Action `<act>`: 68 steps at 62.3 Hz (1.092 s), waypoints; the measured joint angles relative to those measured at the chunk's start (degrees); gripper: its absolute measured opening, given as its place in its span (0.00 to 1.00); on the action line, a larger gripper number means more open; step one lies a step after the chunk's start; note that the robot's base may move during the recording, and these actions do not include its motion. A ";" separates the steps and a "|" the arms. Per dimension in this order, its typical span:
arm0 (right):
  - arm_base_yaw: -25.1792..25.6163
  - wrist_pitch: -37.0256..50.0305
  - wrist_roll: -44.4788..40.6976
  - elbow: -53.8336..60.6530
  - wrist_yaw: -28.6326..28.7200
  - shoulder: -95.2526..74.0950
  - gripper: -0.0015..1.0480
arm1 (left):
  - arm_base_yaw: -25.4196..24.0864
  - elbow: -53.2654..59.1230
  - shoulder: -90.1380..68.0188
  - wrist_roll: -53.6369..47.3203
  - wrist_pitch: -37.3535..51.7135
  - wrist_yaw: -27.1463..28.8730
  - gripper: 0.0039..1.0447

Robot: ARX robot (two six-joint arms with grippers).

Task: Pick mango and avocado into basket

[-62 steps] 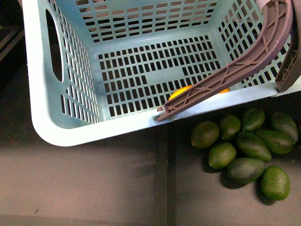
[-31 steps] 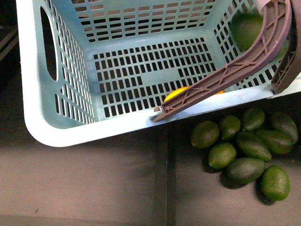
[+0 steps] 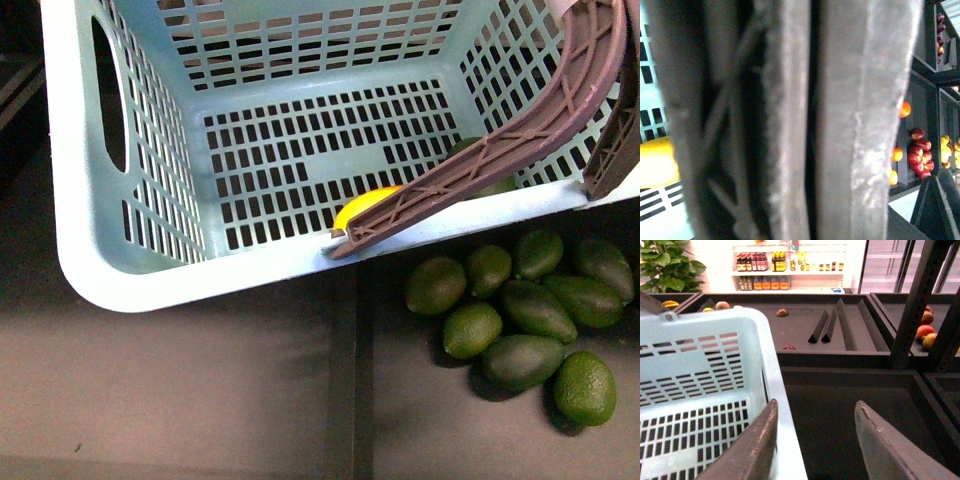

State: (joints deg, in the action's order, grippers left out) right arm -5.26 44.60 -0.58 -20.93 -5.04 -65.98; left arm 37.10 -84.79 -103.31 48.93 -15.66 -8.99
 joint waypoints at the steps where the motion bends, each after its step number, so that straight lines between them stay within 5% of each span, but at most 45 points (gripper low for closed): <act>1: 0.15 0.11 -0.02 0.79 0.20 0.61 0.36 | 0.00 0.00 0.00 0.00 0.00 0.00 0.26; 15: 3.21 0.26 -0.02 7.85 4.20 7.54 0.02 | 0.00 0.00 0.00 0.00 0.00 0.02 0.26; 68: 5.14 -14.21 0.17 19.96 5.03 35.06 0.02 | -0.02 0.00 0.00 -0.02 0.00 0.20 0.26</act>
State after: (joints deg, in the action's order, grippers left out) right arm -0.12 30.39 -0.40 -0.97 -0.01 -30.92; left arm 37.08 -84.79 -103.31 48.90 -15.66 -8.80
